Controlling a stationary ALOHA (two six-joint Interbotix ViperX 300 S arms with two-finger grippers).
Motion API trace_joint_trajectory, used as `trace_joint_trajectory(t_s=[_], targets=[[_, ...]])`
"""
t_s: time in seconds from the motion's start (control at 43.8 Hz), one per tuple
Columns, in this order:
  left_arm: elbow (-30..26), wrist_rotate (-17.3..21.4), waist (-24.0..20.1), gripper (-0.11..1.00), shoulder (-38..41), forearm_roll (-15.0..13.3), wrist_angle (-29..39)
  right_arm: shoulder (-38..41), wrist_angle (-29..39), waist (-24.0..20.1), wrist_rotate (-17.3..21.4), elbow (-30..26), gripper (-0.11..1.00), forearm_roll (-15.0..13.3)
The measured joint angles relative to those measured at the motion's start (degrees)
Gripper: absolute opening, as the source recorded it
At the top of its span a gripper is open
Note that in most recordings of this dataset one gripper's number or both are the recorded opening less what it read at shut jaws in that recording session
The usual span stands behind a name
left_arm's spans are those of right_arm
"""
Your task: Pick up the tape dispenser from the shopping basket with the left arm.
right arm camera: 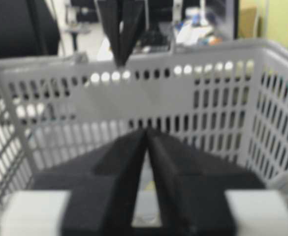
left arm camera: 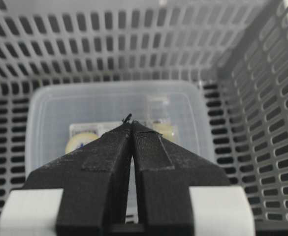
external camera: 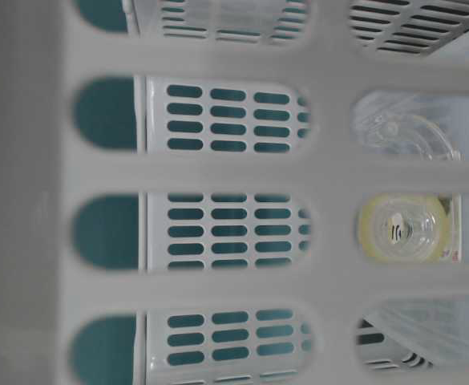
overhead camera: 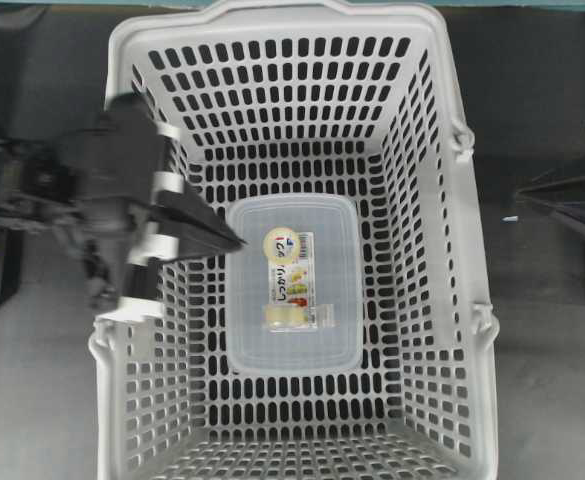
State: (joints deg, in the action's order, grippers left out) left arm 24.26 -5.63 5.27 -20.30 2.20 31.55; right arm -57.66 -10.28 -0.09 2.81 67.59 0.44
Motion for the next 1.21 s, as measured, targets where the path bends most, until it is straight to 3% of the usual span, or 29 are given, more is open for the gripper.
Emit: trace_joint_trajectory(t_s=[0.137, 0.206, 0.388, 0.457, 0.526, 1.074, 1.165, 1.211], targets=[[-6.86, -3.52, 0.18, 0.02, 6.68, 0.09, 9.58, -2.55, 2.11, -0.53, 0.09, -0.09, 0.63, 0.0], [-9.14, -4.92, 0.26, 0.11, 9.4, 0.09, 12.48, -3.78, 3.43, -0.97, 0.0, -0.09, 0.74, 0.0], [-10.55, -6.33, 1.23, 0.65, 14.5, 0.09, 14.33, -6.24, 6.5, -1.23, 0.09, -0.09, 0.75, 0.0], [-10.9, -6.59, 1.85, 0.81, 16.08, 0.09, 14.41, -7.12, 6.86, -1.23, 0.09, 0.0, 0.75, 0.0], [-11.07, -6.77, 2.46, 0.9, 17.58, 0.0, 14.41, -7.73, 7.03, -1.23, 0.0, 0.0, 0.75, 0.0], [-11.16, -6.94, 3.96, 0.84, 27.33, 0.09, 9.58, -8.35, 7.12, -1.23, -0.09, 0.62, 0.75, 0.0], [-11.16, -6.77, 4.13, 0.71, 27.6, 0.09, 9.58, -8.35, 7.21, -1.23, 0.0, 0.7, 0.75, 0.0], [-11.16, -6.59, 4.31, 0.58, 27.6, 0.09, 9.58, -8.35, 7.38, -1.23, -0.09, 0.7, 0.75, 0.0]])
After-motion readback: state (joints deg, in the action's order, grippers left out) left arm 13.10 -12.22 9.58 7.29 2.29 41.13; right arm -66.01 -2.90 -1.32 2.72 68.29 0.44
